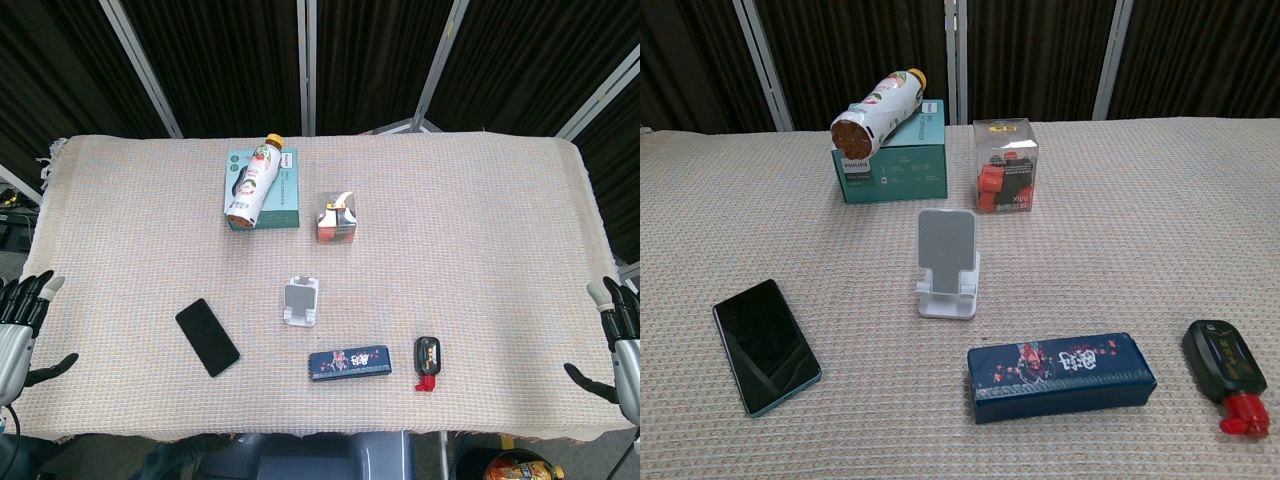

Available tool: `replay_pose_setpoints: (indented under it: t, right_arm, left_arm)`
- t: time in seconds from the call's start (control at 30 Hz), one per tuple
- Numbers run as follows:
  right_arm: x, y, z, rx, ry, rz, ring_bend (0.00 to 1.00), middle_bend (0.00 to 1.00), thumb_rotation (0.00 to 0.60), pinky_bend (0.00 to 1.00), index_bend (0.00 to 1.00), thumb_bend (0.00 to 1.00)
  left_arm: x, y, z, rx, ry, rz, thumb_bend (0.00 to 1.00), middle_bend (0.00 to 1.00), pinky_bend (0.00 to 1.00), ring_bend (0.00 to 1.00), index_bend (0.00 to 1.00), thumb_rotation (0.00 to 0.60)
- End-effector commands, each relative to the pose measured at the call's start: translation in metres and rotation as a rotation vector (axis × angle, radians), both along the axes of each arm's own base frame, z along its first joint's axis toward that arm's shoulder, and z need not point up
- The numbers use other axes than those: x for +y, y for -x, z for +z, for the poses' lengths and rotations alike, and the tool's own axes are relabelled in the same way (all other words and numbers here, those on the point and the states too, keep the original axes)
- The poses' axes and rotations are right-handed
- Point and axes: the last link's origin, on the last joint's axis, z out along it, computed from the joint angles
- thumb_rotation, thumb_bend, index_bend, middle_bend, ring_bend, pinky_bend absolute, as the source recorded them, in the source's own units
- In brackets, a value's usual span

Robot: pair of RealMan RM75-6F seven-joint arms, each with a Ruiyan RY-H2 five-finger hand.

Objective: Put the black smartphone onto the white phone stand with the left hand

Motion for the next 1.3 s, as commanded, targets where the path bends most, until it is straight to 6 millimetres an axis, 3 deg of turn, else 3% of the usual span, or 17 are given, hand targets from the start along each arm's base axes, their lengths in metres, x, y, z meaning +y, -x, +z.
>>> replay_pose_setpoints:
  t: [0.03, 0.33, 0.47, 0.67, 0.83, 0.97, 1.3]
  right_arm:
    - [0.0, 0.0, 0.0, 0.001, -0.006, 0.004, 0.0, 0.0, 0.6, 0.0, 0.0, 0.0]
    - [-0.002, 0.0, -0.001, -0.013, -0.011, -0.004, 0.0, 0.0, 0.6, 0.0, 0.0, 0.0]
    - [-0.004, 0.001, -0.004, -0.03, -0.021, -0.02, 0.0, 0.0, 0.6, 0.0, 0.0, 0.0]
    - [-0.012, 0.007, -0.006, -0.018, -0.023, -0.061, 0.0, 0.0, 0.6, 0.0, 0.0, 0.0]
    - [-0.016, 0.01, -0.009, -0.015, -0.026, -0.092, 0.0, 0.0, 0.6, 0.0, 0.0, 0.0]
    - [-0.018, 0.013, -0.01, -0.01, -0.031, -0.12, 0.0, 0.0, 0.6, 0.0, 0.0, 0.0]
    - [-0.019, 0.021, -0.005, -0.005, -0.003, -0.166, 0.0, 0.0, 0.6, 0.0, 0.0, 0.0]
  left_arm:
    - [0.0, 0.0, 0.0, 0.0, 0.0, 0.0, 0.0, 0.0, 0.0, 0.0, 0.0, 0.6]
    - [0.009, 0.004, -0.018, 0.034, 0.081, -0.011, 0.0, 0.0, 0.0, 0.0, 0.0, 0.6]
    - [0.033, -0.003, -0.044, 0.059, 0.182, -0.093, 0.0, 0.0, 0.0, 0.0, 0.0, 0.6]
    - [0.079, -0.024, -0.1, 0.217, 0.375, -0.288, 0.0, 0.0, 0.0, 0.0, 0.0, 0.6]
    - [0.101, -0.044, -0.136, 0.353, 0.477, -0.44, 0.0, 0.0, 0.11, 0.03, 0.04, 0.6]
    - [0.108, -0.05, -0.153, 0.397, 0.548, -0.524, 0.0, 0.03, 0.16, 0.09, 0.14, 0.6]
    - [0.108, -0.039, -0.178, 0.441, 0.668, -0.616, 0.0, 0.06, 0.18, 0.12, 0.15, 0.6]
